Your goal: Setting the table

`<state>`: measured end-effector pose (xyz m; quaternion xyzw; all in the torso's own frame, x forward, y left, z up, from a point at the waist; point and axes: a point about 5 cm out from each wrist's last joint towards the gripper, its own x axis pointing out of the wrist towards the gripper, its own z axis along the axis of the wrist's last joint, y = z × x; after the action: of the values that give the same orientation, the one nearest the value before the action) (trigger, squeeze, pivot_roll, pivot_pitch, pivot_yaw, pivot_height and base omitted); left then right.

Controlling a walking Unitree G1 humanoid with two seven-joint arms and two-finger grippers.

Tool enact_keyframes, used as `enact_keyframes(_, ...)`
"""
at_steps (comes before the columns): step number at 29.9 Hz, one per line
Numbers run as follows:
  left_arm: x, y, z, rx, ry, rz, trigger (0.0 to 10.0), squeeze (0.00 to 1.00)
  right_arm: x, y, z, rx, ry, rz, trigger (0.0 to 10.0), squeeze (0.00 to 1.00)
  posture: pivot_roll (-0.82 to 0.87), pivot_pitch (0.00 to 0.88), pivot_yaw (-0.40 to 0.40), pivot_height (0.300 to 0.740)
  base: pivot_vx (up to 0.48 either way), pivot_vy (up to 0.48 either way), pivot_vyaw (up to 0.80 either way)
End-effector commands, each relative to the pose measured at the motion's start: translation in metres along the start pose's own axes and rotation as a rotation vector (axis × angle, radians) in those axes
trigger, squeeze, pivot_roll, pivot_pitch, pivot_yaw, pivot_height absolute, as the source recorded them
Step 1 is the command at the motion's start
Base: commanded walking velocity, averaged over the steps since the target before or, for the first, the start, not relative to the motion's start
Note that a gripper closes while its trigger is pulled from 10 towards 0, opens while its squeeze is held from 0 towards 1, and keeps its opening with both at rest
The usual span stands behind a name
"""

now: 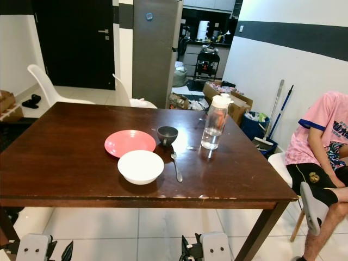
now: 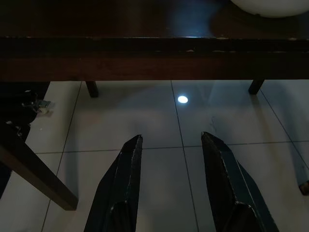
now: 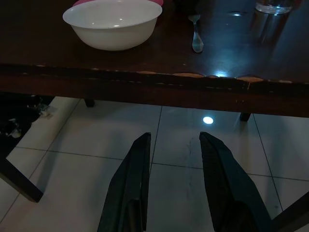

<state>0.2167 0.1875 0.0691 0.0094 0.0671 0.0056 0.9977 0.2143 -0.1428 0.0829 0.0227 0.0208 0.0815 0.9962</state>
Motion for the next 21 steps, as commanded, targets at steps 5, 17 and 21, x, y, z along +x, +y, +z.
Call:
enact_keyframes(5,-0.002,-0.001,-0.002,0.004,0.017,-0.008,10.0,0.0,-0.002,-0.002,-0.001,0.014,0.013,-0.011,10.0,0.0,0.01,0.0,0.005,0.74,0.0,0.0,0.0)
enact_keyframes(17,-0.003,0.006,-0.005,-0.04,0.033,0.043,10.0,0.0,-0.002,-0.003,-0.002,0.025,0.012,-0.024,10.0,0.0,0.01,0.0,0.004,0.74,0.0,0.0,0.0)
enact_keyframes(21,-0.003,0.018,-0.005,-0.074,0.037,0.108,10.0,0.0,-0.001,-0.009,0.002,0.031,-0.015,-0.06,10.0,0.0,0.01,0.0,0.006,0.74,0.0,0.0,0.0)
